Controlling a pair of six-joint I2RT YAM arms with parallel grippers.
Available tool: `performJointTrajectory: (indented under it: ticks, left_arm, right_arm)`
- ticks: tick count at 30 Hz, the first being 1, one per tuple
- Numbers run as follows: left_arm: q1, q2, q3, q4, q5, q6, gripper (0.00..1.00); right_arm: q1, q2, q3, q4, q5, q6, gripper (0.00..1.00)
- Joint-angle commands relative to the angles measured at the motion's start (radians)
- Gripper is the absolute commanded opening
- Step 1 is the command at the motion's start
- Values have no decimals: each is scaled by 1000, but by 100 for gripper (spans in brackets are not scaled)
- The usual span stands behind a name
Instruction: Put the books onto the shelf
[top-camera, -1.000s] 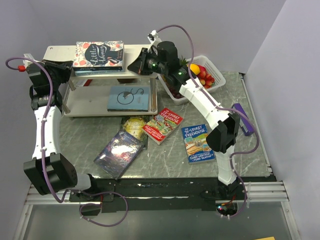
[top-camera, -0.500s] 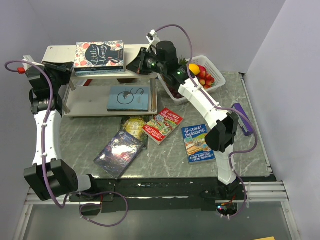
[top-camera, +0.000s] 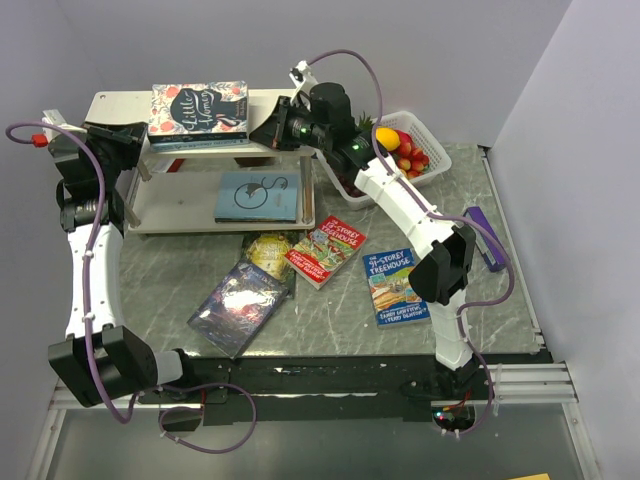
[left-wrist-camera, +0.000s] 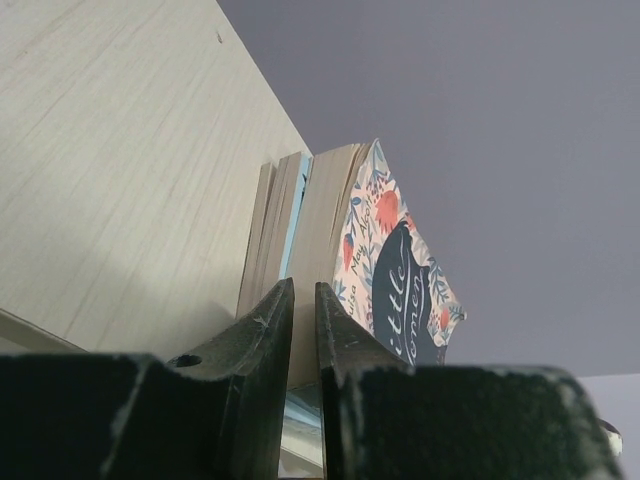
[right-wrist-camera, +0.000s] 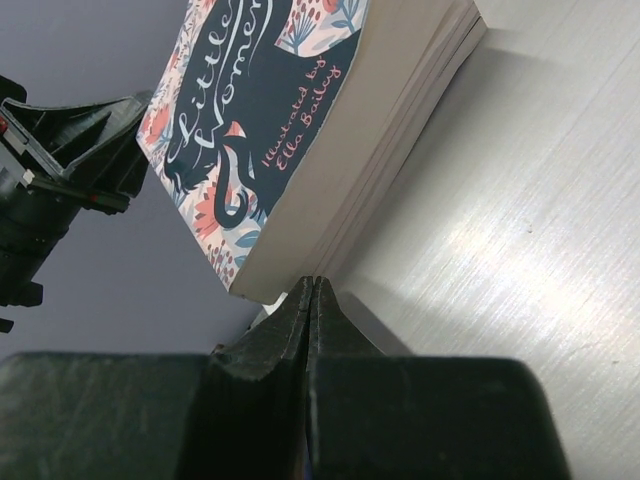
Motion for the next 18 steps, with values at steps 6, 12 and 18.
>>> performJointTrajectory:
  ticks: [6, 12, 18]
  left_arm:
    - [-5, -47, -13, 41, 28, -1, 21]
    - [-6, -56, -8, 35, 23, 7, 21]
    - [-5, -68, -5, 12, -3, 14, 22]
  right_arm:
    - [20, 28, 52, -14, -36, 9, 0]
    - [20, 27, 52, -13, -46, 9, 0]
    - [24, 32, 53, -20, -65, 15, 0]
